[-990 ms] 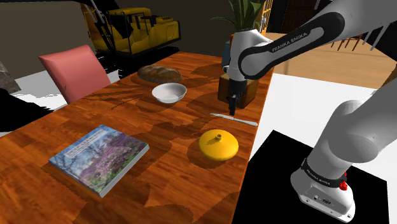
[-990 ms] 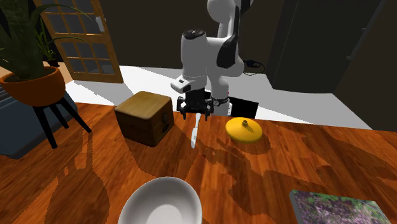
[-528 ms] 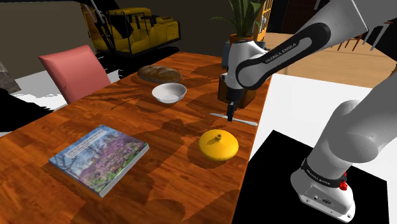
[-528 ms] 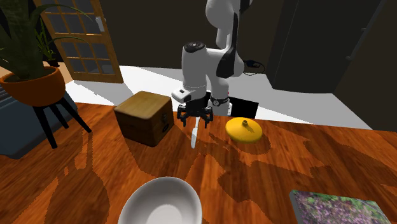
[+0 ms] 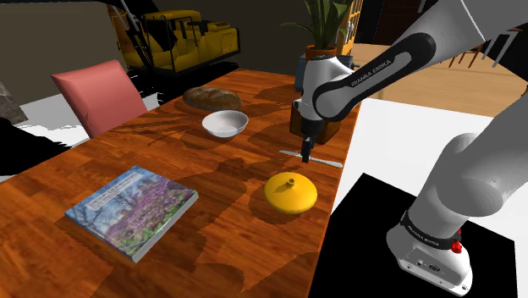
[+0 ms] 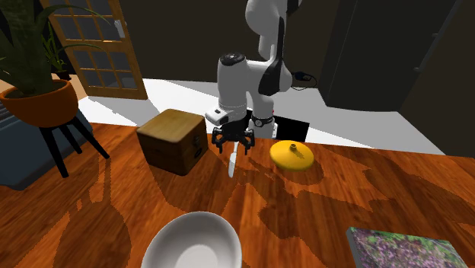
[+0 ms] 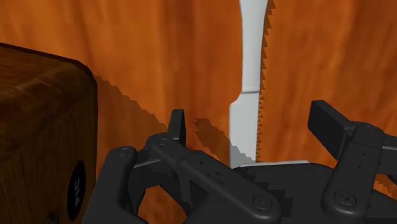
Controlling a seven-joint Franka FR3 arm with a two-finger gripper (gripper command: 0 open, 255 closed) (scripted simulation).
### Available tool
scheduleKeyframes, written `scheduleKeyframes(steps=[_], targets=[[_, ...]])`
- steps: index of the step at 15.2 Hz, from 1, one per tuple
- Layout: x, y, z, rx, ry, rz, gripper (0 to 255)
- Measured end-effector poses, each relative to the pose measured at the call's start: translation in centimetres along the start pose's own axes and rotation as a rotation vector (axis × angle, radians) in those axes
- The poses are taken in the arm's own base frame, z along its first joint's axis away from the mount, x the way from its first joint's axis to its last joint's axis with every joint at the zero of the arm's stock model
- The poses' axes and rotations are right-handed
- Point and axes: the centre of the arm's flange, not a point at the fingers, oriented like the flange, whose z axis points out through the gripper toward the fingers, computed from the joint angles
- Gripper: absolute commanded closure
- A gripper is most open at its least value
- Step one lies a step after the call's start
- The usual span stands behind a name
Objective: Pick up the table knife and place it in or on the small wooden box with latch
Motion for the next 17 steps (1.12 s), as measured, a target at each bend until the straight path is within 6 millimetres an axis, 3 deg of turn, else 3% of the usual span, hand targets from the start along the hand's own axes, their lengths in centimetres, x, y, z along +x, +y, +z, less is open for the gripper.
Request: scheduleKeyframes(steps=[10,17], targets=[[0.0,0.0,0.0,0.0,0.0,0.0,255],[0.0,0.1,-3.2,0.0,0.001,0.0,255]])
